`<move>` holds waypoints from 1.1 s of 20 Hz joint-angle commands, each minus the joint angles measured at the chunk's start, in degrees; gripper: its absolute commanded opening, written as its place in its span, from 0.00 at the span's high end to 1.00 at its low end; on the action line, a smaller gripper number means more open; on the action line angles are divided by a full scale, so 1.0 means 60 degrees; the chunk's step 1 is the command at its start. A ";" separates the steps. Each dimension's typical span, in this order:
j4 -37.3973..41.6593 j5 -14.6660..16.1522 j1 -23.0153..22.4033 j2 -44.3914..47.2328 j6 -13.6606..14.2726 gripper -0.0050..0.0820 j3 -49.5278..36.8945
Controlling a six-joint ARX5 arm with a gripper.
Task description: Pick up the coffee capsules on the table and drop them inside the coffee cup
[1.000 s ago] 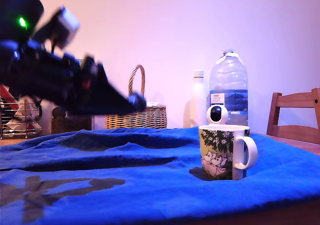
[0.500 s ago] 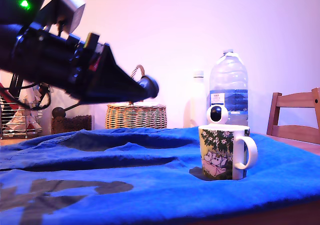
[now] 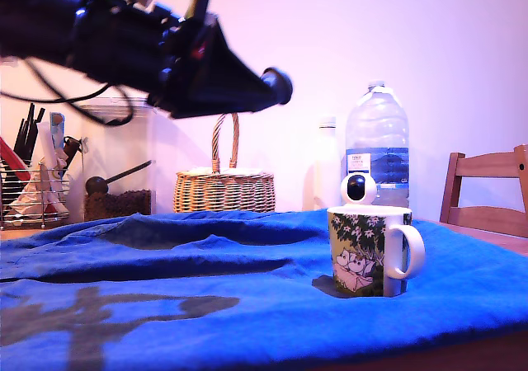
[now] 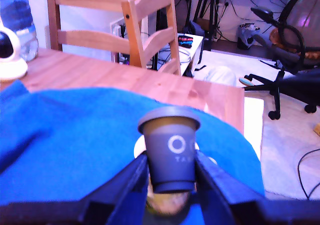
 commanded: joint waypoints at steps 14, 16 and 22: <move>-0.3173 0.0011 -0.1089 0.3289 0.0248 0.72 0.4011; -0.3752 0.0011 -0.1144 0.3650 0.0321 0.72 0.4521; -0.5847 -0.0033 -0.1228 0.4703 0.0648 0.71 0.6200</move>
